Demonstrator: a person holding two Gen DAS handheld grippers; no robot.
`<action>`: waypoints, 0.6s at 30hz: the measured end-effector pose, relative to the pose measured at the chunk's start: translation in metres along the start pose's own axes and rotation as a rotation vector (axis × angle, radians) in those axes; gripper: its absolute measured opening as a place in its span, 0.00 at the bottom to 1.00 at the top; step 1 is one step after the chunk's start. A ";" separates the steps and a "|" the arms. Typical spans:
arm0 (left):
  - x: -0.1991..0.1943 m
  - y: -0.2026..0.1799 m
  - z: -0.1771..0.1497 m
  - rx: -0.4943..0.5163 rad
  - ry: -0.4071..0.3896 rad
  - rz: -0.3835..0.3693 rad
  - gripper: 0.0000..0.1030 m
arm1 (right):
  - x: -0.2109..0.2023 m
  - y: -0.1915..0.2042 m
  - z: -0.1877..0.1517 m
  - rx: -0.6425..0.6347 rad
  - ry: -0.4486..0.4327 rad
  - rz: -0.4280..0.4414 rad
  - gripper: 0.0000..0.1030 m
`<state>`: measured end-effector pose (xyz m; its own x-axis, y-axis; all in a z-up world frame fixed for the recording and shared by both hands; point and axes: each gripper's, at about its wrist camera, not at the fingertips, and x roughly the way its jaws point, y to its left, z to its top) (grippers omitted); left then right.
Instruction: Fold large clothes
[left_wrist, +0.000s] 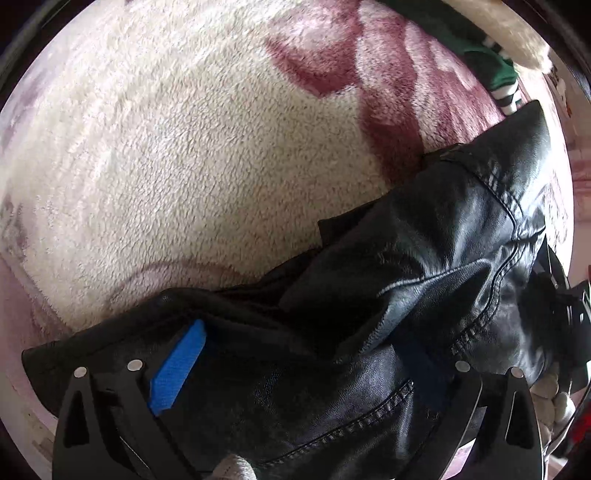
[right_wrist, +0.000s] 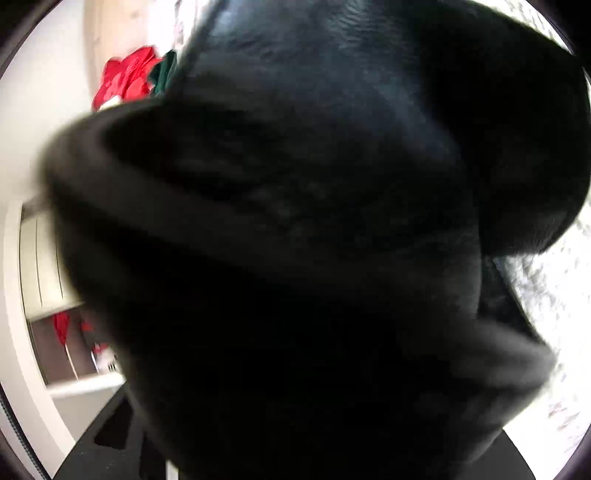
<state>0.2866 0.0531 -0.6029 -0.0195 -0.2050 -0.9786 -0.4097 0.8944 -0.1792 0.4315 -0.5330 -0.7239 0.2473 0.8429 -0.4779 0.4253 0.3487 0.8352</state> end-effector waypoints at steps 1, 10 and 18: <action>0.000 0.001 0.001 -0.002 0.006 -0.001 1.00 | -0.004 0.006 -0.004 -0.010 -0.009 -0.017 0.27; 0.004 0.008 0.009 -0.010 -0.005 -0.019 1.00 | -0.017 0.121 -0.101 -0.354 0.086 -0.034 0.22; -0.086 0.116 -0.046 -0.150 -0.124 -0.045 1.00 | 0.020 0.203 -0.220 -0.778 0.177 -0.235 0.22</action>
<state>0.1988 0.1562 -0.5353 0.1107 -0.1849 -0.9765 -0.5392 0.8142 -0.2153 0.3311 -0.3553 -0.5044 0.0588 0.7421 -0.6677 -0.2908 0.6526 0.6997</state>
